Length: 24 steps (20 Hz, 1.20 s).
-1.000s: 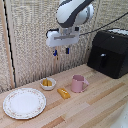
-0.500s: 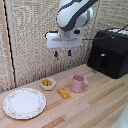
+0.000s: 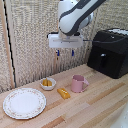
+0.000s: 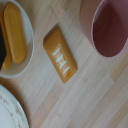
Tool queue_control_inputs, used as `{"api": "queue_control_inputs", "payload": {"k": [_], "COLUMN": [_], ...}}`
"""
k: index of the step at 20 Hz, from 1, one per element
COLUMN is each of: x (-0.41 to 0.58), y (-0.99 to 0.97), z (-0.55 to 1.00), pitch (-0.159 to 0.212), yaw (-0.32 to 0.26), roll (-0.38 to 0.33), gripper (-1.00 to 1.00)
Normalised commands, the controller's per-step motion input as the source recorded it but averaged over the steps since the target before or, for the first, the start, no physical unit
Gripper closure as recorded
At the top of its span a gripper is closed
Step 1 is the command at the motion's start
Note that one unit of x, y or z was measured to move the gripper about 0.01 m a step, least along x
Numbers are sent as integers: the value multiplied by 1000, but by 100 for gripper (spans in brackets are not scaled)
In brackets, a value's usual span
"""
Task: Carefully navigate your gripper to the air fryer's handle. Confidently seize the handle using your gripper. Gradually bring the handle toward yourself to access the air fryer.
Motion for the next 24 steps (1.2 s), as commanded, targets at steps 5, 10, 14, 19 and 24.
{"api": "queue_control_inputs", "payload": {"k": [5, 10, 14, 19, 24], "x": [68, 121, 155, 179, 105], "y": [-237, -270, -301, -383, -484], "z": [-26, -56, -89, -131, -128], "pitch": [-56, -116, -128, -138, -110], "yaw": [-159, -167, -156, -140, -85], "roll": [-323, -303, -305, -290, -313], "gripper": [-100, -100, -100, -100, -100]}}
